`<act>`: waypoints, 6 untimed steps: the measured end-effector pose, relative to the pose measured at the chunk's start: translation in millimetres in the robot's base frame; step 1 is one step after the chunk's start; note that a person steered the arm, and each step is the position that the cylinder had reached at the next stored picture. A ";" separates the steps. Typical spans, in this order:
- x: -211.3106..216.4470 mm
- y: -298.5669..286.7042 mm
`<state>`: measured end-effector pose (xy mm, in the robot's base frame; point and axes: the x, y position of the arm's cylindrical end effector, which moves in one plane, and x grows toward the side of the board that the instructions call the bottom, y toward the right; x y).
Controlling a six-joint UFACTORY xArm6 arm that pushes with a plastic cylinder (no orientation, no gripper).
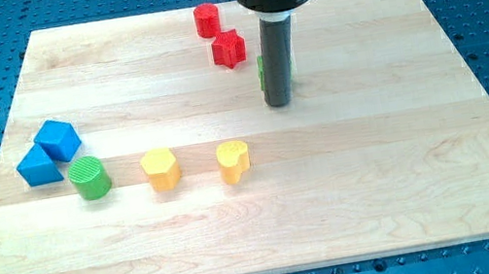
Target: Nudge the green star
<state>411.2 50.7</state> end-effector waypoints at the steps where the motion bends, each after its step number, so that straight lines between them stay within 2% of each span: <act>1: 0.4 61.3; 2: -24.7 63.2; 3: -20.2 15.8; 4: 23.9 36.8; 5: 122.4 52.0; 6: 191.4 -16.8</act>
